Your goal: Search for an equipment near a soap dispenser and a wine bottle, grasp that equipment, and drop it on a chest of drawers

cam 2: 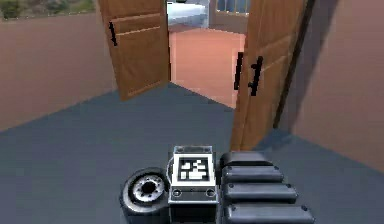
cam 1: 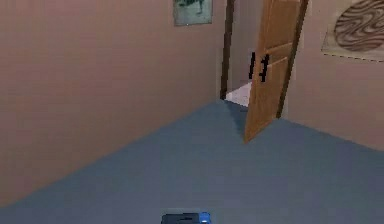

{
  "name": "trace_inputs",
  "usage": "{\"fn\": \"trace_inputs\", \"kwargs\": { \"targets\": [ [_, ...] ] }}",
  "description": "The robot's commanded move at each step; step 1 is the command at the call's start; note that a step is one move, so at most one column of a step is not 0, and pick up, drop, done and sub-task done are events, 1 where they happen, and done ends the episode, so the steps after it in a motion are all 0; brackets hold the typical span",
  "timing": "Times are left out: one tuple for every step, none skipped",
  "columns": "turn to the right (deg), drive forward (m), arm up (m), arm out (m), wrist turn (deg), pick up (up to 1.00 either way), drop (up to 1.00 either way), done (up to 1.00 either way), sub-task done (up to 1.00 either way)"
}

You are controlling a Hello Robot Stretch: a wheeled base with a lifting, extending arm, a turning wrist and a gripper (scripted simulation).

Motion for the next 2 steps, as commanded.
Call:
{"fn": "trace_inputs", "kwargs": {
  "targets": [
    [0.0,1.00,0.00,0.00,0.0,0.00,0.00,0.00,0.00],
    [0.0,0.95,0.00,0.00,0.0,0.00,0.00,0.00,0.00]
  ]
}}
